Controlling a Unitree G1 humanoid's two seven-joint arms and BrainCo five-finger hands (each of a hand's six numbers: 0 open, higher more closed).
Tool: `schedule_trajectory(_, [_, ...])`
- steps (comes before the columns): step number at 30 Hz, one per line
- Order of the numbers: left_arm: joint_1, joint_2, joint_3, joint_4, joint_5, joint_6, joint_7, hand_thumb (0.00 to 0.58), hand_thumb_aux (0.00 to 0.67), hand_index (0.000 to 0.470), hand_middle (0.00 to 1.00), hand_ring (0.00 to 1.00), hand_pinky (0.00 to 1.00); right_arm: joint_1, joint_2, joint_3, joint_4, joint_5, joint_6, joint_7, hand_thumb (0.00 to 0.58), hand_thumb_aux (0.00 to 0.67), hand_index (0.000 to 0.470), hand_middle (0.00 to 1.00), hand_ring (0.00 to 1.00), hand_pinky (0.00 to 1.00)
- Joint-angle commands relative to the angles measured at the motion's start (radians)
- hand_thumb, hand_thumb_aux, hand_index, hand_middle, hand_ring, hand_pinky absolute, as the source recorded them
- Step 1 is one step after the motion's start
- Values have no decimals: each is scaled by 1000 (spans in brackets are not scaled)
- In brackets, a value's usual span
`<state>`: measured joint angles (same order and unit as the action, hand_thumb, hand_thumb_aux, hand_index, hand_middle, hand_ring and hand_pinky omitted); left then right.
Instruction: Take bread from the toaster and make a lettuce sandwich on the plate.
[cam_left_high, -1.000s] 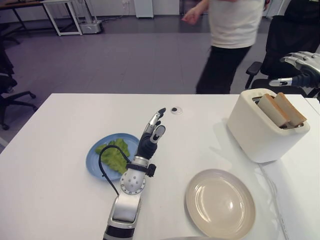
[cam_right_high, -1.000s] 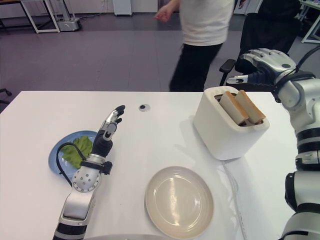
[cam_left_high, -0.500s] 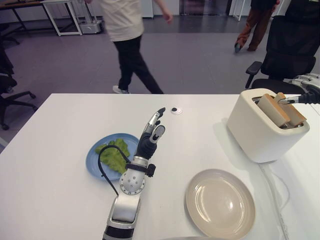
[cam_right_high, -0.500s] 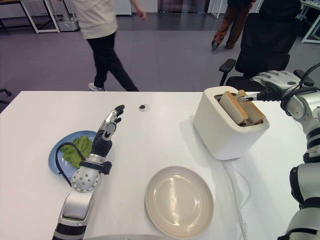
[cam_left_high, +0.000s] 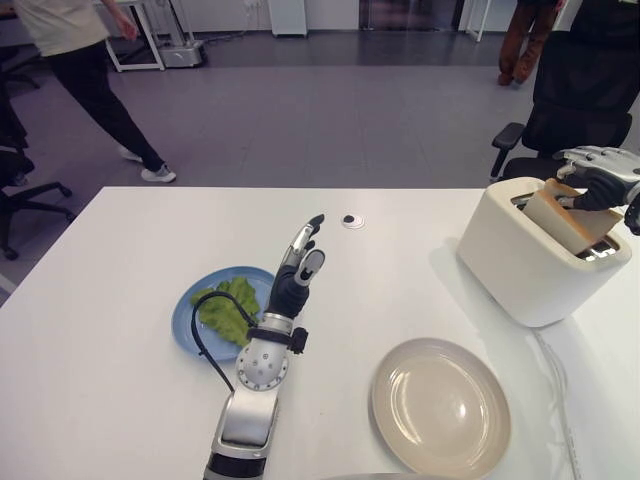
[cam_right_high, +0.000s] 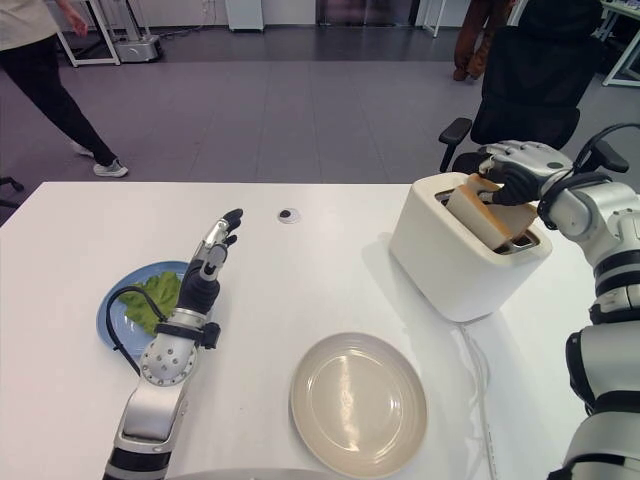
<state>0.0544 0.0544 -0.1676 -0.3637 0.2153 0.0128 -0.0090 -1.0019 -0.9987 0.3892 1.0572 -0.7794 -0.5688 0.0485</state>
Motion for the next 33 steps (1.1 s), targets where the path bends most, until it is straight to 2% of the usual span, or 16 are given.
schedule_trajectory(1, [6,2,3,6,8,11,2,0,0,0,0,0,0,-27,3,-67,-7,78,47,7,580,670,470,0,0,0])
schedule_trajectory(5, [8,2,7,5,9,9,6,0,0,0,0,0,0,-102,6,-180,-16,182,108,-41,580,670,470,0,0,0])
schedule_trajectory(7, [6,3,8,6,8,8,5,0,0,0,0,0,0,-134,13,-247,-29,253,112,-64,580,670,470,0,0,0])
schedule_trajectory(9, [2,4,11,6,7,9,5,0,0,0,0,0,0,-159,36,-317,-51,358,98,-19,580,670,470,0,0,0])
schedule_trajectory(11, [-5,7,15,8,4,10,2,0,0,0,0,0,0,-158,76,-367,-89,477,104,106,580,670,470,0,0,0])
schedule_trajectory(14, [-11,8,21,10,2,11,-1,0,0,0,0,0,0,-115,156,-391,-183,678,136,428,580,670,470,0,0,0])
schedule_trajectory(19, [-20,11,35,8,1,13,-4,0,0,0,0,0,0,48,220,-332,-478,932,314,920,580,670,470,0,0,0])
schedule_trajectory(21, [-23,11,37,9,0,13,-5,0,0,0,0,0,0,124,215,-299,-618,979,395,1033,580,670,470,0,0,0])
schedule_trajectory(27, [-20,7,41,-2,5,20,0,0,0,0,0,0,0,257,190,-192,-893,993,563,1236,580,670,470,0,0,0])
schedule_trajectory(33, [-19,3,42,-8,8,24,6,0,0,0,0,0,0,346,164,-123,-1043,958,641,1333,580,670,470,0,0,0])
